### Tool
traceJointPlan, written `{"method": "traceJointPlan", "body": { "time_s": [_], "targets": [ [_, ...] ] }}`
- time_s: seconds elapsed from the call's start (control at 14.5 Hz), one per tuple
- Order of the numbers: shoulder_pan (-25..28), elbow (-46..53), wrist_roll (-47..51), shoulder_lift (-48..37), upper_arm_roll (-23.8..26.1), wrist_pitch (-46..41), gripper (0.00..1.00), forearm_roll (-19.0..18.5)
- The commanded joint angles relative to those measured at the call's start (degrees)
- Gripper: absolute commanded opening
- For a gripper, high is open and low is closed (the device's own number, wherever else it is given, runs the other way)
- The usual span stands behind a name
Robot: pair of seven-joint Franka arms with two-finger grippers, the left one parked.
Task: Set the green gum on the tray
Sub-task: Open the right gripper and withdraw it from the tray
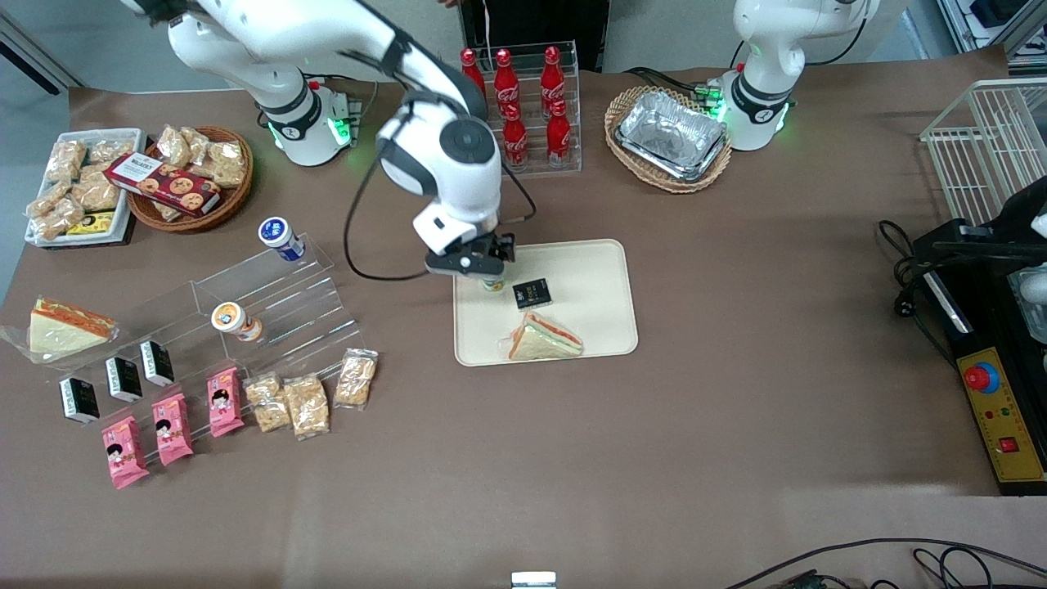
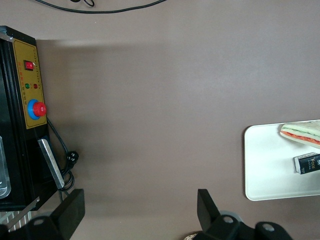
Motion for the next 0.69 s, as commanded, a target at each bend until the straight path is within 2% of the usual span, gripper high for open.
{"method": "traceJointPlan", "body": {
  "time_s": [0.0,0.14,0.28,0.62],
  "targets": [
    [-3.5,-0.9,-8.5,-9.9,0.5,-7.1,1.0,8.6],
    [-6.9,0.1,-15.9,-15.3,-0.1,-11.8,1.0,12.8],
    [-9.5,2.1,-23.1,-19.2,-2.9,-19.2,1.0,13.0],
    [-9.4,2.4,-49.5,-27.9,-24.4,-25.5,1.0,15.3]
  ]
}}
